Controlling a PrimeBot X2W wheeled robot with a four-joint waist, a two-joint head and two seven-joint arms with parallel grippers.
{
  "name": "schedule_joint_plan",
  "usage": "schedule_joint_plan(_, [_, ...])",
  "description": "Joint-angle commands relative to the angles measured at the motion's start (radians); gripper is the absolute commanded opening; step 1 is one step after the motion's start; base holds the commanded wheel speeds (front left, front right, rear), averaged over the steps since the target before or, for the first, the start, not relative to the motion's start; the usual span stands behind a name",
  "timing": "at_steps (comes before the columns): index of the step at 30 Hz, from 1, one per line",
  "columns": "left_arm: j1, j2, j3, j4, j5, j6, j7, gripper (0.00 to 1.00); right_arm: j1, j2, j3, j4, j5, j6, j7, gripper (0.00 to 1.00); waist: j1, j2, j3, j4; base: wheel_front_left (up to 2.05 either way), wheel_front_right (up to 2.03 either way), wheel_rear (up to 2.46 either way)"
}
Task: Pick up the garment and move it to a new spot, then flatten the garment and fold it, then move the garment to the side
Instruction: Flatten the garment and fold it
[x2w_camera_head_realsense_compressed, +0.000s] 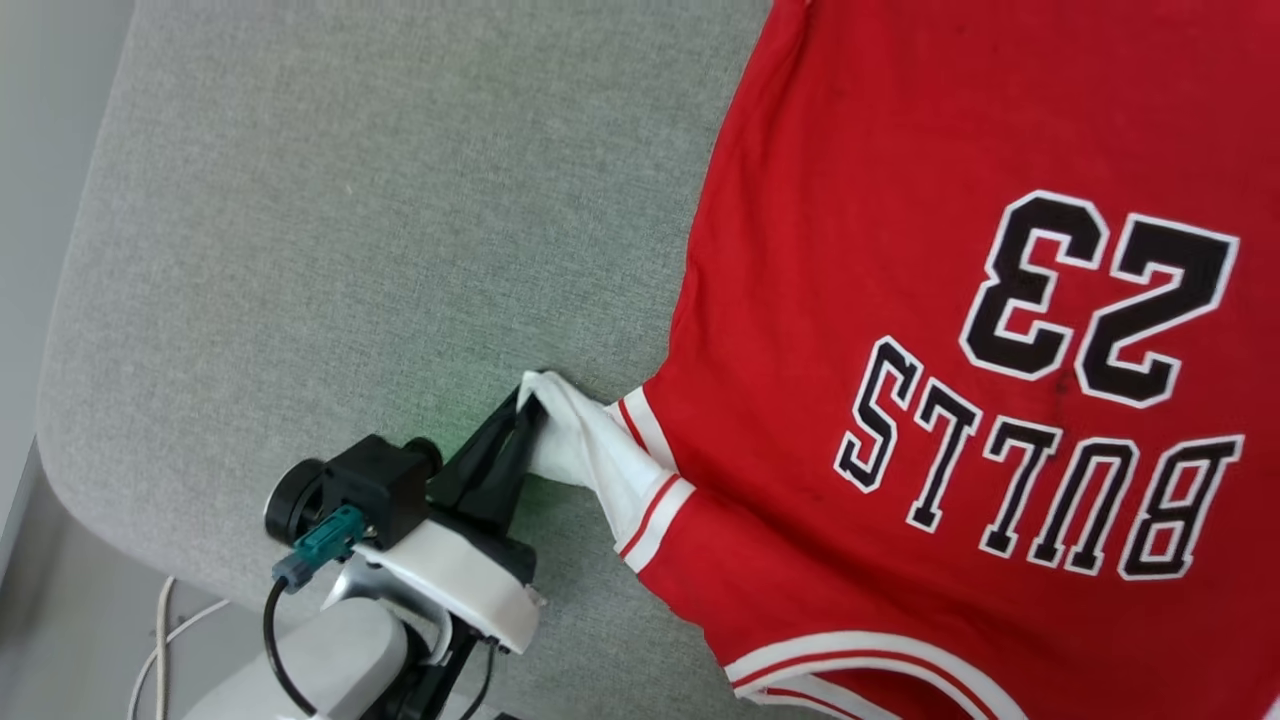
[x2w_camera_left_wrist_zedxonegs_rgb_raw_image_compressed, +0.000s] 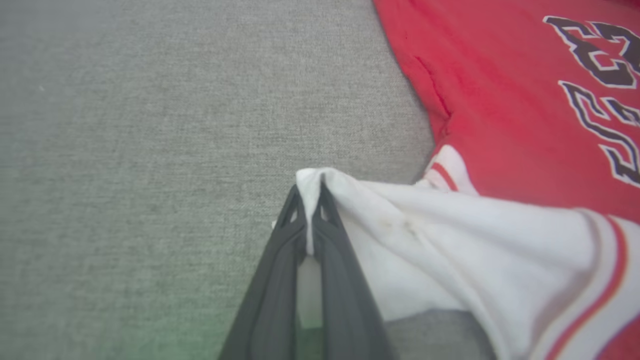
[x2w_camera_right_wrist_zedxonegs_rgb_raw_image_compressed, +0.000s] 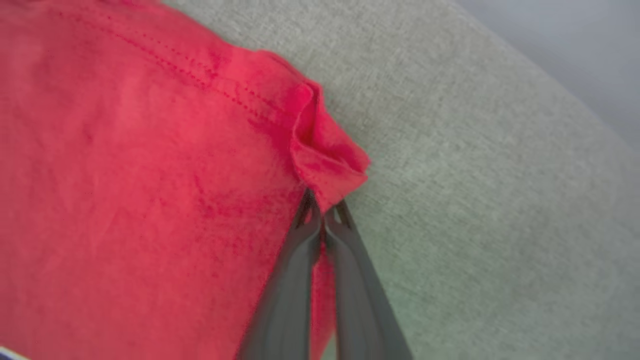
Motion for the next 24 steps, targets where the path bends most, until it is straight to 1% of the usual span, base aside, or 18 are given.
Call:
schedule_joint_plan(1, [0.029,0.010,0.010,0.013,-0.002,0.009,0.002,0.00,0.027,0.009,0.012,0.004,0.020,0.000,-0.020,0.00,0.0000,0.0000,-0.044,-0.030,0.00,0.00,0.00])
schedule_joint_plan(3, [0.050,0.015,0.023,0.015,-0.005,0.014,0.002,0.00,0.019,0.000,0.026,-0.026,0.046,0.000,-0.058,0.00,0.0000,0.0000,-0.083,-0.051,0.00,0.00,0.00])
schedule_joint_plan(7, [0.108,0.034,0.057,0.014,-0.015,0.028,0.001,0.00,0.061,-0.049,0.089,-0.105,0.111,0.000,-0.106,0.00,0.0000,0.0000,-0.171,-0.102,0.00,0.00,0.00])
schedule_joint_plan(9, [0.141,0.051,0.070,0.014,-0.022,0.036,0.000,0.00,0.094,-0.089,0.115,-0.158,0.152,0.000,-0.128,0.00,0.0000,0.0000,-0.215,-0.128,0.00,0.00,0.00])
schedule_joint_plan(12, [0.187,0.070,0.089,0.009,-0.036,0.048,0.000,0.00,0.172,-0.166,0.146,-0.247,0.219,0.000,-0.162,0.00,0.0000,0.0000,-0.274,-0.165,0.00,0.00,0.00])
schedule_joint_plan(16, [0.251,0.095,0.117,-0.001,-0.053,0.065,0.000,0.00,0.328,-0.290,0.160,-0.355,0.289,0.000,-0.217,0.00,0.0000,0.0000,-0.336,-0.212,0.00,0.00,0.00])
schedule_joint_plan(19, [0.291,0.112,0.134,-0.007,-0.061,0.071,0.000,0.00,0.486,-0.372,0.141,-0.392,0.343,0.000,-0.278,0.00,0.0000,0.0000,-0.366,-0.239,0.00,0.00,0.00])
schedule_joint_plan(22, [0.324,0.125,0.146,-0.014,-0.064,0.078,0.000,0.00,0.660,-0.419,0.114,-0.390,0.392,0.000,-0.352,0.00,0.0000,0.0000,-0.392,-0.263,0.00,0.00,0.00])
schedule_joint_plan(24, [0.340,0.134,0.152,-0.018,-0.067,0.080,0.000,0.00,0.778,-0.434,0.101,-0.377,0.423,0.000,-0.395,0.00,0.0000,0.0000,-0.405,-0.275,0.00,0.00,0.00])
